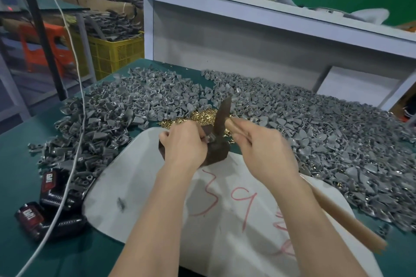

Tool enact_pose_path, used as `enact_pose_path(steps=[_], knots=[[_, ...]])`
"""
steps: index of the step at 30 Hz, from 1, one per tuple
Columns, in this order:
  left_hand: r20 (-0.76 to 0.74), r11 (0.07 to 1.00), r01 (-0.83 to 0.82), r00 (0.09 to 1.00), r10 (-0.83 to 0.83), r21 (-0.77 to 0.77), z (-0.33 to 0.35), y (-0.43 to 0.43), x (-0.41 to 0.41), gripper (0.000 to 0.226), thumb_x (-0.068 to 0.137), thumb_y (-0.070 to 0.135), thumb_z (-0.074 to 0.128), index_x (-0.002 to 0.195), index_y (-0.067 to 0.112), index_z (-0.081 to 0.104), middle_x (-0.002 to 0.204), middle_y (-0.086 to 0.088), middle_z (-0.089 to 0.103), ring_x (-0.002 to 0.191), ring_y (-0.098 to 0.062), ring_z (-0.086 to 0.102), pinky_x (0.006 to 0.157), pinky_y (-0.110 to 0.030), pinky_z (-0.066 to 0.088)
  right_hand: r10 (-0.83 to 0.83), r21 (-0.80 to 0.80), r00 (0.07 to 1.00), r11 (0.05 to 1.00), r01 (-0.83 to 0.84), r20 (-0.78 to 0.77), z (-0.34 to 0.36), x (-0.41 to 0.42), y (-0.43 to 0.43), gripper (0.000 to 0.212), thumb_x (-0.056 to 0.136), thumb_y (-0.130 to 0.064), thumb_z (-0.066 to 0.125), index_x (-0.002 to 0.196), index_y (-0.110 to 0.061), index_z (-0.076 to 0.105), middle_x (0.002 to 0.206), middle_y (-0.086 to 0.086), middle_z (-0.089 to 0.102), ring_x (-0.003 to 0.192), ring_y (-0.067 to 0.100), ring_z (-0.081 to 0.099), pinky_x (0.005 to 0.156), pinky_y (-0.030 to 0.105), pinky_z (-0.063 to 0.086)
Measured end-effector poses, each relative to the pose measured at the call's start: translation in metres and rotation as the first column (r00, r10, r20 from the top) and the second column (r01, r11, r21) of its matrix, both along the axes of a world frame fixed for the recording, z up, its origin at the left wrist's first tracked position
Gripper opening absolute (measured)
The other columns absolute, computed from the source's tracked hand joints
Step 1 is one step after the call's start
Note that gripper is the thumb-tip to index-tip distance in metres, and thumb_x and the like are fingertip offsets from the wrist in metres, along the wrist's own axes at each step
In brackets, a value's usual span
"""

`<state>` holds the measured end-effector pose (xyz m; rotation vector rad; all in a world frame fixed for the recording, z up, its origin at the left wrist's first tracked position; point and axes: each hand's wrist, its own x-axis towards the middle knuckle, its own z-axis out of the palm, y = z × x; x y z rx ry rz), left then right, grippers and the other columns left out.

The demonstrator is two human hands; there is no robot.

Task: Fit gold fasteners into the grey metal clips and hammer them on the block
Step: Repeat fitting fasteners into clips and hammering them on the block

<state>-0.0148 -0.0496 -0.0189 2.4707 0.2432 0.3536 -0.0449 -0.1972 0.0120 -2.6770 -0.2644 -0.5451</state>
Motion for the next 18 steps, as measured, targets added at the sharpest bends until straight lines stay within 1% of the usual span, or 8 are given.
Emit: enact_pose_path(steps=[3, 5, 7, 8, 12, 14, 16, 18], knots=[[0.013, 1.000, -0.008, 1.000, 0.008, -0.009, -0.001, 0.000, 0.002, 0.013, 0.087, 0.019, 0.059, 0.079, 0.028, 0.065, 0.097, 0.000, 0.068, 0.108, -0.025, 0.052, 0.086, -0.036, 0.028, -0.014, 0.188, 0.978, 0.982, -0.026, 0.208, 0.001, -0.003, 0.002, 0.035, 0.097, -0.039, 0.046, 0.131, -0.038, 0.052, 0.098, -0.020, 0.064, 0.083, 0.004, 0.060, 0.077, 0.017, 0.045], [0.008, 1.000, -0.005, 1.000, 0.005, 0.002, -0.001, 0.000, 0.001, 0.012, 0.087, 0.020, 0.058, 0.083, 0.028, 0.067, 0.099, 0.001, 0.068, 0.109, -0.025, 0.051, 0.086, -0.037, 0.028, 0.036, 0.125, 0.996, 0.991, -0.047, 0.086, -0.005, -0.005, 0.007, 0.035, 0.098, -0.043, 0.043, 0.131, -0.037, 0.051, 0.095, -0.013, 0.068, 0.084, 0.014, 0.065, 0.080, 0.026, 0.051], [0.024, 1.000, 0.001, 1.000, -0.002, 0.026, -0.001, -0.001, 0.001, 0.013, 0.088, 0.021, 0.058, 0.091, 0.026, 0.069, 0.102, 0.002, 0.067, 0.110, -0.025, 0.051, 0.086, -0.037, 0.028, 0.056, 0.022, 0.996, 0.998, -0.054, -0.075, -0.009, -0.005, 0.008, 0.036, 0.097, -0.038, 0.045, 0.133, -0.039, 0.048, 0.108, 0.000, 0.070, 0.099, 0.027, 0.064, 0.085, 0.037, 0.051], [0.018, 0.999, -0.001, 1.000, 0.001, 0.037, -0.002, -0.001, 0.001, 0.013, 0.088, 0.022, 0.058, 0.093, 0.025, 0.069, 0.102, 0.002, 0.067, 0.110, -0.025, 0.051, 0.086, -0.037, 0.028, 0.041, 0.009, 0.997, 0.999, -0.041, -0.069, -0.006, -0.002, 0.007, 0.037, 0.097, -0.036, 0.046, 0.133, -0.041, 0.047, 0.112, 0.001, 0.069, 0.101, 0.028, 0.063, 0.085, 0.037, 0.051], [0.036, 1.000, -0.015, 0.999, 0.016, -0.005, -0.002, -0.001, 0.002, 0.010, 0.088, 0.022, 0.059, 0.088, 0.025, 0.069, 0.100, 0.001, 0.068, 0.109, -0.025, 0.051, 0.085, -0.036, 0.028, 0.008, 0.215, 0.977, 0.975, -0.055, 0.213, 0.001, -0.002, 0.006, 0.036, 0.097, -0.037, 0.045, 0.133, -0.035, 0.052, 0.106, -0.013, 0.068, 0.087, 0.012, 0.065, 0.080, 0.023, 0.047], [0.021, 1.000, -0.009, 1.000, 0.009, 0.006, -0.001, -0.001, 0.000, 0.013, 0.088, 0.020, 0.057, 0.090, 0.025, 0.069, 0.099, 0.000, 0.068, 0.109, -0.026, 0.051, 0.084, -0.036, 0.027, 0.058, 0.121, 0.996, 0.990, -0.067, 0.073, -0.002, -0.002, 0.009, 0.037, 0.097, -0.040, 0.044, 0.133, -0.033, 0.051, 0.101, -0.005, 0.069, 0.088, 0.019, 0.065, 0.083, 0.030, 0.051], [0.023, 1.000, 0.008, 1.000, -0.009, 0.022, 0.000, -0.001, 0.000, 0.016, 0.088, 0.019, 0.056, 0.092, 0.024, 0.070, 0.100, -0.001, 0.068, 0.108, -0.027, 0.051, 0.082, -0.036, 0.026, 0.070, -0.012, 0.991, 0.997, -0.071, -0.115, -0.002, 0.001, 0.005, 0.037, 0.097, -0.037, 0.045, 0.134, -0.038, 0.048, 0.110, 0.004, 0.068, 0.100, 0.029, 0.062, 0.085, 0.037, 0.050], [0.004, 1.000, 0.007, 1.000, -0.007, 0.029, 0.000, -0.001, -0.001, 0.017, 0.089, 0.019, 0.055, 0.094, 0.024, 0.070, 0.102, -0.001, 0.067, 0.109, -0.027, 0.050, 0.082, -0.036, 0.025, 0.058, -0.042, 0.994, 0.997, -0.062, -0.091, 0.005, 0.009, -0.001, 0.036, 0.097, -0.034, 0.045, 0.132, -0.039, 0.048, 0.108, 0.004, 0.068, 0.098, 0.030, 0.062, 0.081, 0.036, 0.049]])
